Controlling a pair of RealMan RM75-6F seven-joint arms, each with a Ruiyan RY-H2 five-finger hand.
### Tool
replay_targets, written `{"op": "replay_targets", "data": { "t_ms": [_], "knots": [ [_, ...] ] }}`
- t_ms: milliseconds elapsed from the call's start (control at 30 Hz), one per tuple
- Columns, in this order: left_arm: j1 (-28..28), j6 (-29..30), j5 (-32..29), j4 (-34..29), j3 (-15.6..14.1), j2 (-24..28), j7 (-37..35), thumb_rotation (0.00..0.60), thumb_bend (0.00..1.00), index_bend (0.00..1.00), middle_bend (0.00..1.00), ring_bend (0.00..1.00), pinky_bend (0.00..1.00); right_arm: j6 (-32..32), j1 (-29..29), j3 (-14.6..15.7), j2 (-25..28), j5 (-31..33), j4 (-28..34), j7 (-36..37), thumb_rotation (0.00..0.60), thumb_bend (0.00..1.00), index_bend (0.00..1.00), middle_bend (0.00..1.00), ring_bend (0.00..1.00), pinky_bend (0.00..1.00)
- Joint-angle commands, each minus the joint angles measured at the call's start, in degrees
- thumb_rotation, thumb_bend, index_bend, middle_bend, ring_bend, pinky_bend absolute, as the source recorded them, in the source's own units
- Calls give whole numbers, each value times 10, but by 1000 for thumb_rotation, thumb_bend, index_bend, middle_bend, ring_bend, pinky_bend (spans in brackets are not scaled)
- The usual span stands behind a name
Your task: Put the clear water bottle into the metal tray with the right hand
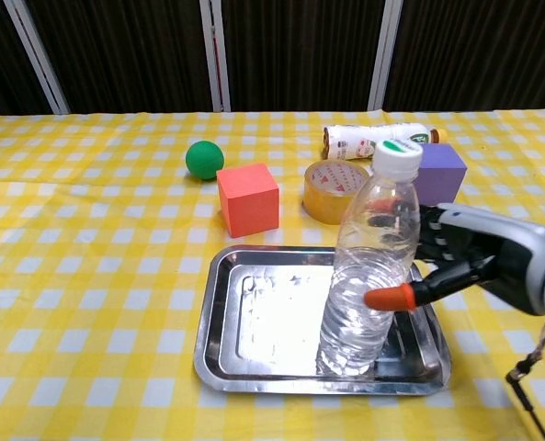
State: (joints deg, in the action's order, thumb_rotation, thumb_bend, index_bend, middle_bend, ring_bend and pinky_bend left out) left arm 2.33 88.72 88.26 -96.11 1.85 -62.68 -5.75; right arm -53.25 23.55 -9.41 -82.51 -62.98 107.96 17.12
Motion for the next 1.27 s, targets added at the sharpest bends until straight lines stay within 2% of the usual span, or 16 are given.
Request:
{"op": "replay_targets", "data": {
  "t_ms": [33,133,200,233,300,367,433,467,567,633,700,833,933,1000,1133,1267],
  "knots": [
    [-1,3,1,-2,0,1,1,600,151,187,22,0,0,29,-20,4,144,15,42,11,600,81,34,31,0,0],
    [-2,4,3,-4,-1,2,1,600,151,187,22,0,0,79,-29,31,251,-13,60,23,600,80,68,31,0,0],
    [-2,4,3,-5,-1,2,3,600,151,187,22,0,0,172,-24,74,368,-51,73,27,600,80,108,32,0,0],
    [-2,5,4,-5,-1,1,3,600,151,187,22,0,0,207,-20,86,409,-65,79,33,600,80,120,32,0,0],
    [-2,5,5,-6,-2,0,7,600,151,187,22,0,0,235,-20,94,456,-87,84,55,600,80,122,32,0,0],
    [-2,5,6,-7,-3,-1,10,600,151,187,22,0,0,213,-33,98,465,-100,81,50,600,77,122,32,0,0],
    [-2,4,7,-7,-4,-2,14,600,151,187,22,0,0,156,-53,99,455,-107,72,19,600,88,122,32,0,0],
    [-2,5,7,-8,-4,-3,16,600,151,187,22,0,0,103,-71,101,435,-114,63,-18,600,100,122,32,0,0],
    [-3,6,6,-7,-3,-3,18,600,151,187,22,0,0,-93,-133,89,324,-160,5,-131,600,127,122,32,0,0],
    [-3,6,3,-5,-2,-4,16,600,151,187,22,0,0,-165,-155,86,266,-205,-39,-138,600,146,122,32,0,0],
    [-3,4,0,-3,-1,-4,14,600,151,187,22,0,0,-229,-170,85,215,-257,-101,-110,600,176,122,32,0,0],
    [-1,0,-5,1,1,-5,15,600,151,187,22,0,0,-340,-193,68,132,-307,-227,-114,600,224,110,32,0,0],
    [2,-6,-7,5,1,-8,19,600,151,187,22,0,0,-389,-200,57,93,-323,-296,-133,600,237,91,32,0,0],
    [5,-13,-10,9,1,-12,22,600,151,187,22,0,0,-391,-204,58,90,-319,-310,-167,600,237,63,32,0,0],
    [9,-23,-15,11,1,-16,28,600,151,187,22,0,0,-378,-209,63,100,-308,-296,-249,600,238,29,30,0,0],
    [10,-24,-13,10,-1,-17,31,600,151,187,21,0,0,-363,-209,70,107,-300,-272,-255,600,237,29,28,0,0]
  ]
}}
